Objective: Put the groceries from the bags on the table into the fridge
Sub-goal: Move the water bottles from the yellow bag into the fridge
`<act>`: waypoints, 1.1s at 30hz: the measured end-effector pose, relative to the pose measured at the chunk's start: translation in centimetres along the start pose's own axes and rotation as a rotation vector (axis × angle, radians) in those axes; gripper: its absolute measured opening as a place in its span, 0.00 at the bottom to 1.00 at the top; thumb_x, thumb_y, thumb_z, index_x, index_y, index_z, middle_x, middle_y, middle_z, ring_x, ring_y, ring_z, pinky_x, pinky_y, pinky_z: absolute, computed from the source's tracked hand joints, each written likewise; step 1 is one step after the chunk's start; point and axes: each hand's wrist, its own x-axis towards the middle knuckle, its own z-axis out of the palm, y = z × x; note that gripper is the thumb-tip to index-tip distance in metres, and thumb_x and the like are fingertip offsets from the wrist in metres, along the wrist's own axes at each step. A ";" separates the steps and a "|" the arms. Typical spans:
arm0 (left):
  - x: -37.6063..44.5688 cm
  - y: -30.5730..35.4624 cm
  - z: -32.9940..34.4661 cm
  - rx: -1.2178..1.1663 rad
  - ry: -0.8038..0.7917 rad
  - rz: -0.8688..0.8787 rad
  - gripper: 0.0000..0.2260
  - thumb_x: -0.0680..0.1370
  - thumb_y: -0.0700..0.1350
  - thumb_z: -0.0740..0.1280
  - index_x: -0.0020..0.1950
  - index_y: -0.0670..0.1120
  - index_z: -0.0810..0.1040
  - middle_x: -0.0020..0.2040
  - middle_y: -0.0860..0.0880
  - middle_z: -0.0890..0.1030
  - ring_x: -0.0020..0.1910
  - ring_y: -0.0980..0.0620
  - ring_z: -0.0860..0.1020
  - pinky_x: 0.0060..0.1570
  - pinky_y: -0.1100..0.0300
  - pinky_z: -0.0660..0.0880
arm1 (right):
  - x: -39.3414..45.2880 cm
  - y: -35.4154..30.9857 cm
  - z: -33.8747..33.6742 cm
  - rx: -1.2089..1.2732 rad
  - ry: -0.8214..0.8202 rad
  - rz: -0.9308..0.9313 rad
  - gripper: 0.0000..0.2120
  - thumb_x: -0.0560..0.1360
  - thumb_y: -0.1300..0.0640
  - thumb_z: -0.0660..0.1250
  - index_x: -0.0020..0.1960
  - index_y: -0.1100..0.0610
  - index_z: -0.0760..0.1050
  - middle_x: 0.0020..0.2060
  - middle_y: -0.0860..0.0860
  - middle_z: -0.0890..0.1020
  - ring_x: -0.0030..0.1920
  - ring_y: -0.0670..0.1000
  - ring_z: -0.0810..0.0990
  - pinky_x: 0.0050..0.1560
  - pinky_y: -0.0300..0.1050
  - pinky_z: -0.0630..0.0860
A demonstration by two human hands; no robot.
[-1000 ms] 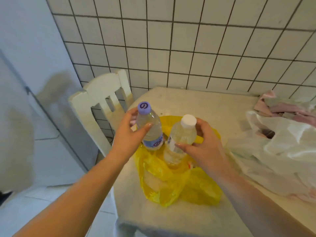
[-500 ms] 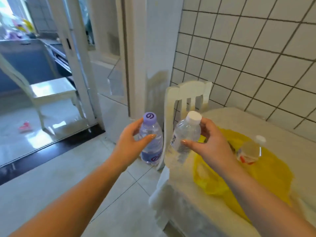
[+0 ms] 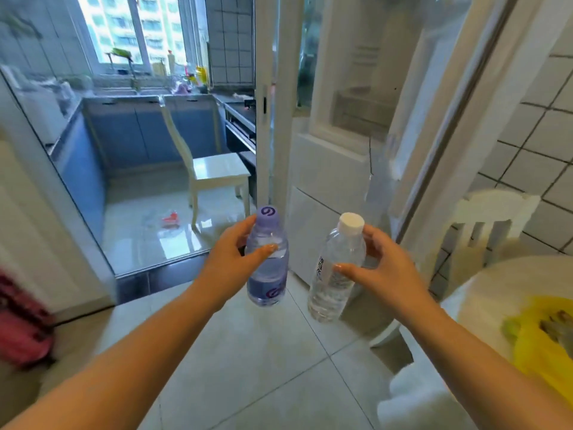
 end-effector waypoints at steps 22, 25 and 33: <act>33.5 1.2 -9.9 -0.085 -0.066 0.155 0.19 0.74 0.47 0.70 0.64 0.54 0.73 0.54 0.56 0.79 0.54 0.54 0.77 0.54 0.52 0.76 | 30.7 -6.5 6.8 0.238 0.408 -0.096 0.25 0.66 0.56 0.76 0.56 0.40 0.68 0.55 0.44 0.76 0.55 0.47 0.76 0.55 0.47 0.75; 40.0 1.8 -8.4 -0.086 -0.097 0.175 0.17 0.74 0.47 0.70 0.62 0.54 0.74 0.56 0.53 0.79 0.55 0.51 0.78 0.56 0.50 0.76 | 37.0 -5.3 5.9 0.274 0.442 -0.101 0.25 0.67 0.56 0.75 0.58 0.44 0.69 0.52 0.40 0.76 0.51 0.42 0.76 0.48 0.37 0.73; 55.4 3.6 -3.6 -0.154 -0.146 0.233 0.21 0.73 0.48 0.70 0.66 0.53 0.73 0.57 0.53 0.80 0.55 0.52 0.79 0.58 0.47 0.75 | 52.0 -3.0 2.4 0.307 0.537 -0.118 0.23 0.68 0.59 0.75 0.59 0.48 0.72 0.54 0.45 0.79 0.53 0.47 0.78 0.49 0.39 0.75</act>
